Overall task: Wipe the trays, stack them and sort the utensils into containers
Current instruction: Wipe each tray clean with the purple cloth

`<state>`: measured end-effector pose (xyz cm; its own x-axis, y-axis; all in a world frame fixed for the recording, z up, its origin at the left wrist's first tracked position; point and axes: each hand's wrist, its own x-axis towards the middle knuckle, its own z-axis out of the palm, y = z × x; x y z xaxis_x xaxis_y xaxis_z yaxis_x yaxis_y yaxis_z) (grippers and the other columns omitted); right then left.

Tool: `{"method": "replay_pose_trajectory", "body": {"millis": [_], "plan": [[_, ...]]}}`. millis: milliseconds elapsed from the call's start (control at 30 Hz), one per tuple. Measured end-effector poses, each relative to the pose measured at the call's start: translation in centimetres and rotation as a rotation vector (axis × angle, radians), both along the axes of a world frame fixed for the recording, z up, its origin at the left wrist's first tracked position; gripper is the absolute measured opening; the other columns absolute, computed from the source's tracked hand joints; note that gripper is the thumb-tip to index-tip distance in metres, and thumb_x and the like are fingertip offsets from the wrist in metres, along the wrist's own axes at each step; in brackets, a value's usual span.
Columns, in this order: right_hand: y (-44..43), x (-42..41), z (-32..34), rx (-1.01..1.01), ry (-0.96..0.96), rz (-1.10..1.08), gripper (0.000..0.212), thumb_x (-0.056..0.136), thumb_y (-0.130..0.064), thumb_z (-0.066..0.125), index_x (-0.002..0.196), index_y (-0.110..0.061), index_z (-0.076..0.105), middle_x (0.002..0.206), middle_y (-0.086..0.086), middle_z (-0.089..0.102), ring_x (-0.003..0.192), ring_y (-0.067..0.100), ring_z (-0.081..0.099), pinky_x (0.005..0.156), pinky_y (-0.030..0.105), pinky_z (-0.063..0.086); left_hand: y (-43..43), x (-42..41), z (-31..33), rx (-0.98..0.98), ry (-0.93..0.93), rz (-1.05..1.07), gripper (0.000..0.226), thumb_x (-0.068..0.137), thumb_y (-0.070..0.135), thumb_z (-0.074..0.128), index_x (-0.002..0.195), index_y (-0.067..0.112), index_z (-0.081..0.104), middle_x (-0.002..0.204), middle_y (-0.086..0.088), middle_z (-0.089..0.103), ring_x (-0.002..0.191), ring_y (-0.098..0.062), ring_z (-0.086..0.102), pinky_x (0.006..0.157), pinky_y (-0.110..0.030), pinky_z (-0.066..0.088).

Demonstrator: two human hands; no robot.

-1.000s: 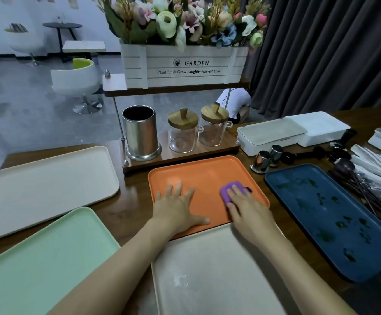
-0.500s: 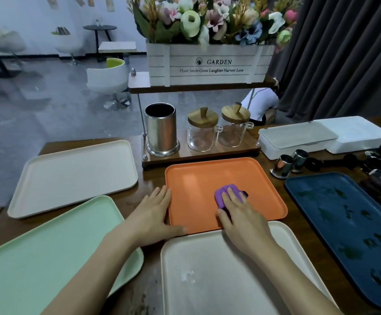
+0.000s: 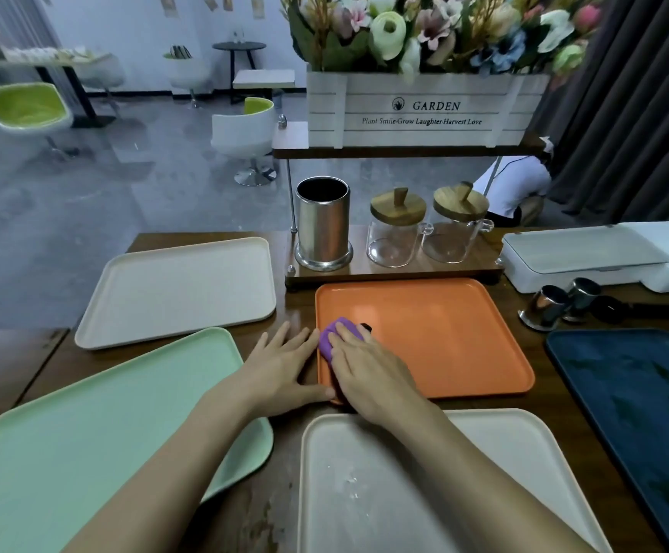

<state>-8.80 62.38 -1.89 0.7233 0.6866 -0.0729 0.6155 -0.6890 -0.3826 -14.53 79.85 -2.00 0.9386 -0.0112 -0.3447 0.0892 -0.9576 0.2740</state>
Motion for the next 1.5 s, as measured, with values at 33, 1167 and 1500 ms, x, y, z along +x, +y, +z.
{"method": "replay_pose_trajectory", "body": {"millis": [33,1167,1500], "plan": [[0.3,0.6,-0.2,0.008,0.01,-0.022,0.05,0.107,-0.03,0.022,0.156,-0.021,0.032,0.167,-0.006,0.017,0.154,0.018,0.01,0.123,0.034,0.014,0.0,0.0,0.1,0.007,0.009,0.004,0.106,0.088,0.075,0.053,0.164,0.027,-0.004,0.172,0.002,-0.001,0.157,-0.024,-0.014,0.126,-0.048,-0.005],[-0.8,1.6,-1.8,-0.021,-0.104,-0.084,0.05,0.104,-0.023,0.038,0.154,-0.024,0.034,0.165,-0.007,0.022,0.152,0.024,0.019,0.115,0.041,0.036,0.4,0.7,0.0,0.024,0.006,-0.114,0.107,0.088,0.074,0.054,0.163,0.028,-0.008,0.171,0.003,-0.012,0.157,-0.018,-0.012,0.125,-0.051,-0.005],[-7.5,-1.1,-0.9,-0.021,-0.029,-0.211,0.051,0.105,-0.029,0.039,0.154,-0.038,0.033,0.163,-0.021,0.018,0.152,0.008,0.014,0.119,0.032,0.029,0.3,0.8,0.8,0.063,0.082,-0.109,0.11,0.085,0.085,0.042,0.163,0.028,-0.01,0.171,0.002,-0.008,0.156,-0.022,-0.017,0.126,-0.052,-0.005]]}}
